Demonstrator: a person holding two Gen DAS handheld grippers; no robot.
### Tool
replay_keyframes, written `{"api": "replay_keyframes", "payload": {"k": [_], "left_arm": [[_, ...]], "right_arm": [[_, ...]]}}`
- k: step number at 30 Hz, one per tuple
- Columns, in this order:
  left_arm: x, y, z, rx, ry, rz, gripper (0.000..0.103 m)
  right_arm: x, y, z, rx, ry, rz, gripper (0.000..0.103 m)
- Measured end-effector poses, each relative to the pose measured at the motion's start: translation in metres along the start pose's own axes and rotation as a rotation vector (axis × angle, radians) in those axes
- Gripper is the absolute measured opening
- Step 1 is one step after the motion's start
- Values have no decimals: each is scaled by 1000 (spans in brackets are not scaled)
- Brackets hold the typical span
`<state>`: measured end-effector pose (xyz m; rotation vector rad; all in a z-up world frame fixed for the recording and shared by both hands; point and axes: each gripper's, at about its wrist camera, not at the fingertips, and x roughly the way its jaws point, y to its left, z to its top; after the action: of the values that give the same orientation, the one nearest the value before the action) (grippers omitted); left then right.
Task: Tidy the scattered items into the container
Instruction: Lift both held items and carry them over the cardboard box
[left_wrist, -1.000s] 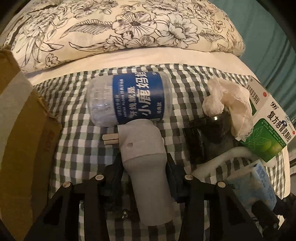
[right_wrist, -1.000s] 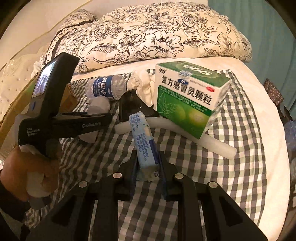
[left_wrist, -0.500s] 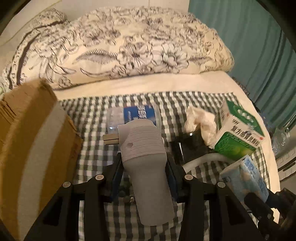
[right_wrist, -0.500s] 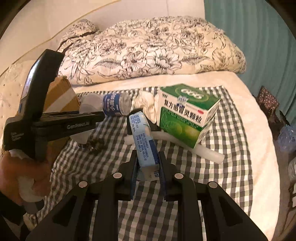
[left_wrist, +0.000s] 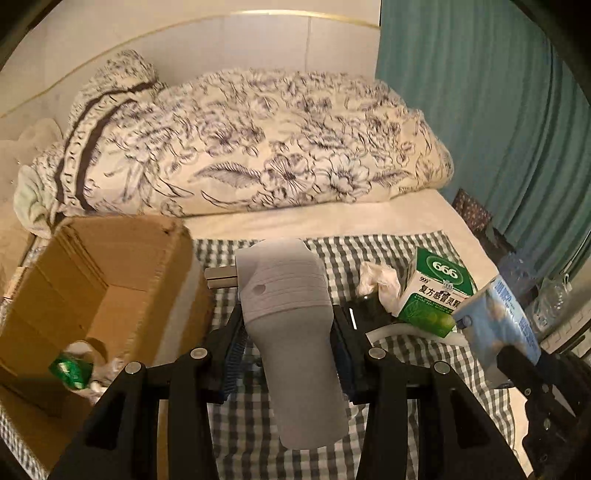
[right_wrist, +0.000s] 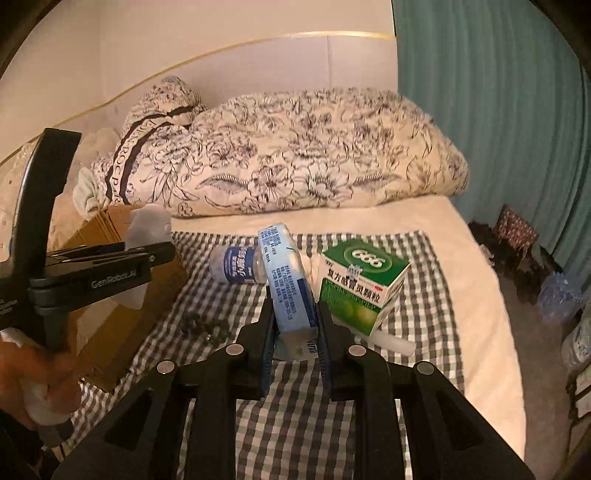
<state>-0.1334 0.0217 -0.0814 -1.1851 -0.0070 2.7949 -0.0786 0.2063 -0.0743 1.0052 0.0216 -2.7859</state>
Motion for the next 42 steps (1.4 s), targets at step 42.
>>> {"api": "replay_keyframes", "payload": {"k": [42], "left_arm": [[-124,91,-15,-75,-149,134,44]], "right_arm": [[-76,113,32,-94,-178,57,20]]}}
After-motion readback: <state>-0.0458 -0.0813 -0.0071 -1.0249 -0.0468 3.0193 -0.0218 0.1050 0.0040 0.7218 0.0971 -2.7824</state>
